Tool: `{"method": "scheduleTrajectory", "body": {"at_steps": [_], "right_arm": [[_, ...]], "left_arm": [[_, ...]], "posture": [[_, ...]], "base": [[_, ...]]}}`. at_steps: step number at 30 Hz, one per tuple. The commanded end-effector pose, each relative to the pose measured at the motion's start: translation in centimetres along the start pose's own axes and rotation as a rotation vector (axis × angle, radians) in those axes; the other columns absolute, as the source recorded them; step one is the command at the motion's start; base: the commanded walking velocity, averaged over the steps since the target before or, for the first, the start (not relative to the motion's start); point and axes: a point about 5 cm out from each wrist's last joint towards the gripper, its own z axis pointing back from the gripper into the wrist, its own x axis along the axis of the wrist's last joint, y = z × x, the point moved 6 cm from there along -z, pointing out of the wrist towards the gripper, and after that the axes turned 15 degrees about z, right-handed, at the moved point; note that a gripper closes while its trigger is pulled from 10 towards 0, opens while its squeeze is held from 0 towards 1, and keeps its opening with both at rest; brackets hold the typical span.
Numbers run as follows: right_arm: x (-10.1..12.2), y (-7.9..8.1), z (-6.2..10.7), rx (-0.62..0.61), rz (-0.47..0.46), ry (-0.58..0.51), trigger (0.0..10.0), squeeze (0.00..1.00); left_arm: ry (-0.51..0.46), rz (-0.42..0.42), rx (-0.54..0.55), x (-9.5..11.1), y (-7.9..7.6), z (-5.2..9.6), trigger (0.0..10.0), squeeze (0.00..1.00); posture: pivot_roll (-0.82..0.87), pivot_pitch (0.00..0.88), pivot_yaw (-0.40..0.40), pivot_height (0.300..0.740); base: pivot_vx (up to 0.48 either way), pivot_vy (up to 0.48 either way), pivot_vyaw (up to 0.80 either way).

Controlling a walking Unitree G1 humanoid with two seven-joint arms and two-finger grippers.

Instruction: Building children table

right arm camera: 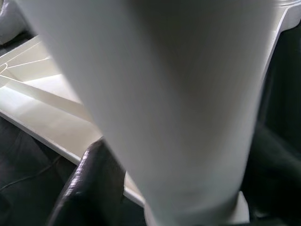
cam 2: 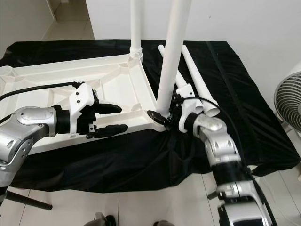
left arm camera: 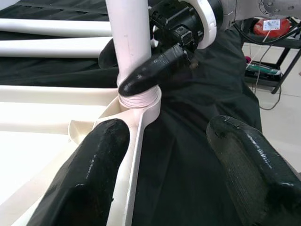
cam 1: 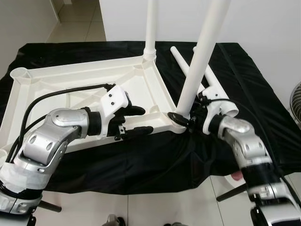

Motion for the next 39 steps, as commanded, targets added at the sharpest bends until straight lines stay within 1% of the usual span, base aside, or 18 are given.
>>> {"method": "scheduleTrajectory", "body": {"at_steps": [1, 2, 6, 8, 12, 14, 16, 18, 19, 20, 24, 27, 31, 35, 36, 37, 38, 39], "right_arm": [[-0.1, 0.9, -0.4, 0.054, -0.003, -0.008, 4.7, 0.0], [-0.3, 0.9, -0.4, 0.052, -0.009, 0.001, 0.0, 0.0], [-1.5, 1.4, -0.6, 0.037, -0.056, 0.041, 0.0, 0.0], [-3.2, 1.8, -0.6, -0.019, -0.081, 0.112, 0.0, 0.0], [-4.4, 2.2, -0.4, -0.076, -0.109, 0.161, 0.0, 0.0], [-5.8, 2.2, -0.3, -0.171, -0.142, 0.221, 0.0, 0.0], [-6.2, 2.2, -0.3, -0.203, -0.148, 0.24, 0.0, 0.0], [-7.6, 1.0, 0.5, -0.421, -0.216, 0.327, 0.0, 0.0], [-7.6, 1.0, 0.5, -0.421, -0.216, 0.327, 0.0, 0.0], [-8.5, 0.4, 1.4, -0.584, -0.268, 0.386, 0.0, 0.0], [-8.6, 0.3, 1.5, -0.613, -0.276, 0.392, 0.0, 0.0], [-9.0, 0.9, 2.0, -0.781, -0.329, 0.443, 0.0, 0.0], [-8.7, 1.5, 2.1, -0.912, -0.382, 0.462, 0.0, 0.0], [-8.0, 1.8, 1.6, -0.936, -0.392, 0.451, 0.0, 0.0], [-7.1, 1.6, 1.2, -0.926, -0.363, 0.405, 0.0, 0.0], [-6.3, 1.4, 0.7, -0.894, -0.325, 0.37, 4.0, 0.0], [-5.7, 1.1, 0.6, -0.893, -0.281, 0.351, 10.0, 0.0], [-4.9, 0.8, 0.4, -0.874, -0.259, 0.3, 10.0, 0.0]], "left_arm": [[0.008, -0.005, -0.005, 0.0, -0.2, 0.2, 10.0, 0.0], [0.009, -0.005, -0.003, 0.0, -0.3, 0.2, 10.0, 0.0], [0.009, -0.003, 0.0, -0.1, -0.3, 0.2, 10.0, 0.0], [0.008, -0.001, -0.001, -0.1, -0.3, 0.2, 10.0, 0.0], [0.007, 0.001, -0.002, -0.1, -0.4, 0.2, 10.0, 0.0], [0.007, 0.002, -0.006, -0.1, -0.4, 0.1, 10.0, 0.0], [0.007, 0.002, -0.007, -0.1, -0.4, 0.1, 10.0, 0.0], [0.008, 0.004, -0.012, -0.1, -0.5, 0.0, 10.0, 0.0], [0.008, 0.004, -0.012, -0.1, -0.5, 0.0, 10.0, 0.0], [0.008, 0.004, -0.014, -0.1, -0.5, 0.0, 10.0, 0.0], [0.009, 0.004, -0.014, -0.1, -0.5, 0.0, 10.0, 0.0], [0.006, 0.005, -0.019, -0.1, -0.5, -0.2, 10.0, 0.0], [0.006, 0.004, -0.02, -0.1, -0.5, -0.2, 10.0, 0.0], [0.006, 0.003, -0.018, 0.0, -0.5, -0.2, 10.0, 0.0], [0.006, 0.003, -0.017, 0.0, -0.5, -0.1, 10.0, 0.0], [0.006, 0.003, -0.015, -0.1, -0.5, -0.1, 10.0, 0.0], [0.006, 0.003, -0.014, -0.1, -0.5, -0.1, 10.0, 0.0], [0.006, 0.003, -0.013, -0.1, -0.5, -0.1, 10.0, 0.0]], "posture": [[0.01, 0.151, 0.042, 0.74], [0.01, 0.151, 0.042, 0.74], [0.01, 0.154, 0.039, 0.74], [0.01, 0.157, 0.038, 0.74], [0.01, 0.158, 0.039, 0.74], [0.0, 0.16, 0.041, 0.74], [0.0, 0.16, 0.041, 0.74], [0.0, 0.161, 0.042, 0.74], [0.0, 0.161, 0.042, 0.74], [0.0, 0.161, 0.042, 0.74], [0.0, 0.161, 0.042, 0.74], [-0.01, 0.16, 0.044, 0.74], [0.0, 0.158, 0.043, 0.74], [0.0, 0.157, 0.041, 0.74], [0.0, 0.156, 0.04, 0.74], [0.0, 0.156, 0.04, 0.74], [0.0, 0.156, 0.04, 0.74], [0.0, 0.156, 0.04, 0.74]], "base": [[0.0, 0.0, 0.0], [0.0, 0.0, 0.0], [0.0, 0.0, 0.0], [0.0, 0.0, 0.0], [0.0, 0.0, 0.0], [0.0, 0.0, 0.0], [0.0, 0.0, 0.0], [0.0, 0.0, 0.0], [0.0, 0.0, 0.0], [0.0, 0.0, 0.0], [0.0, 0.0, 0.0], [0.0, 0.0, 0.0], [0.0, 0.0, 0.0], [0.0, 0.0, 0.0], [0.0, 0.0, 0.0], [0.0, 0.0, 0.0], [0.0, 0.0, 0.0], [0.0, 0.0, 0.0]]}}
